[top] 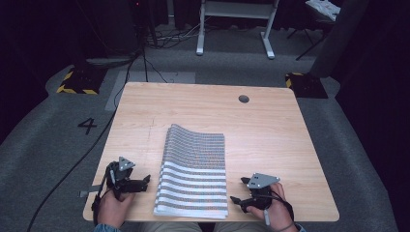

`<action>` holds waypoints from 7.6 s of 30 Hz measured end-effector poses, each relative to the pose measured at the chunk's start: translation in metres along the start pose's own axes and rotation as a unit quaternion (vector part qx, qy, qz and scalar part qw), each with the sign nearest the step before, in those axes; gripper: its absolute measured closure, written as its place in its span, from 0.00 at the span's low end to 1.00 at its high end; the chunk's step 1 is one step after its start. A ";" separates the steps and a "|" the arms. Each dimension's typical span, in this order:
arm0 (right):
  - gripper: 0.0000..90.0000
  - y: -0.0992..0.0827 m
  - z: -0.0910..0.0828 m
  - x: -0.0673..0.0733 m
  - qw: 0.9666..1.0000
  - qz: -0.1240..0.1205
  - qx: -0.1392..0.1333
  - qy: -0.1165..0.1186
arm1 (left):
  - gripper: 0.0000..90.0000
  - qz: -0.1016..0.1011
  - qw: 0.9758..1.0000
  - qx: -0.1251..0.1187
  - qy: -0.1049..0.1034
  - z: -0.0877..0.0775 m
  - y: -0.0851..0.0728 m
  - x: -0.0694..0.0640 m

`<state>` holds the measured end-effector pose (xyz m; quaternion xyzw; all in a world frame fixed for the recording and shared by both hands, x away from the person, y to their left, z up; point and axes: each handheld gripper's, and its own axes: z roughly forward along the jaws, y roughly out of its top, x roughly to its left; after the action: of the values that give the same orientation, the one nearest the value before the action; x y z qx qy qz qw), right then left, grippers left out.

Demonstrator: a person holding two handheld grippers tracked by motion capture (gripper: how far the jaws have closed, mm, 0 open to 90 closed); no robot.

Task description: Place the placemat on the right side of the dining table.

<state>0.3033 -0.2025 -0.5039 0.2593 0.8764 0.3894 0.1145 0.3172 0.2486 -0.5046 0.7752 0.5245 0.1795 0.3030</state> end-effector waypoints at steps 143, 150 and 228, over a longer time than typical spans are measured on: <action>0.95 0.204 -0.070 -0.076 0.998 0.051 -0.036 -0.009 | 0.01 0.023 1.000 0.000 -0.019 0.000 0.000 0.005; 0.96 0.204 -0.095 -0.098 0.997 0.053 -0.041 -0.041 | 0.01 0.023 1.000 -0.001 -0.015 0.000 -0.001 0.005; 0.36 0.069 -0.073 -0.200 0.979 0.174 0.006 -0.108 | 0.01 0.021 1.000 -0.001 -0.014 -0.001 -0.001 0.005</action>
<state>0.4668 -0.3179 -0.4043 0.4492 0.8023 0.3681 0.1379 0.3178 0.2538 -0.5048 0.7880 0.5035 0.1760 0.3074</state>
